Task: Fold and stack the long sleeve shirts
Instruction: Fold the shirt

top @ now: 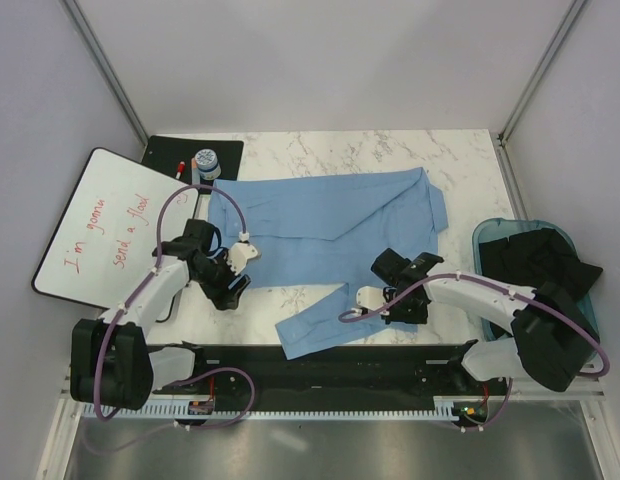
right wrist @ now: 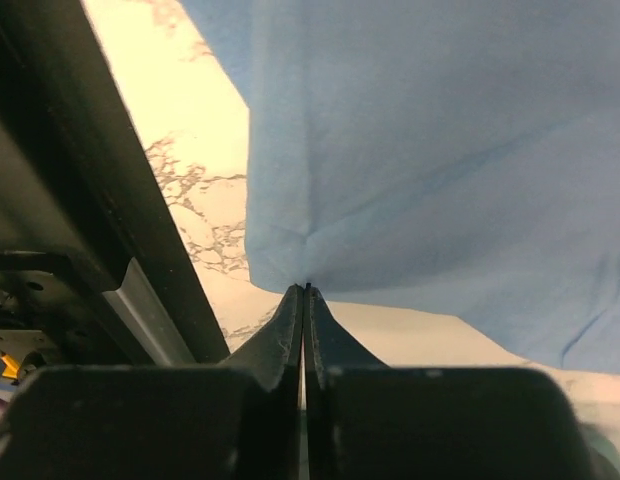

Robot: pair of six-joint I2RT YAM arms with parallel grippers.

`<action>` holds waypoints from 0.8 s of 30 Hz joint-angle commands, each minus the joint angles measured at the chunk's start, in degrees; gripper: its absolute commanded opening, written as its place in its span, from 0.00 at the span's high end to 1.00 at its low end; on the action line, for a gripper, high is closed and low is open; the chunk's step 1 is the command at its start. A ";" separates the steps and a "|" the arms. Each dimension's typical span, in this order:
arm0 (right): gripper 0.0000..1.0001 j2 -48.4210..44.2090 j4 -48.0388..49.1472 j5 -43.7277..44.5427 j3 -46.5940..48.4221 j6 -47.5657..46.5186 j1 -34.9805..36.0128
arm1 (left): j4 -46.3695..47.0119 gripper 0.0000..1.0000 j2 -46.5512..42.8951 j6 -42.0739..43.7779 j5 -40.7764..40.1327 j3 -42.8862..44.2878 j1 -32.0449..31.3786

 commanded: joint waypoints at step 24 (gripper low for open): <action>1.00 -12.10 -4.67 3.18 8.42 3.47 -0.77 | 16.45 0.39 -6.08 25.06 -9.72 -10.91 -1.41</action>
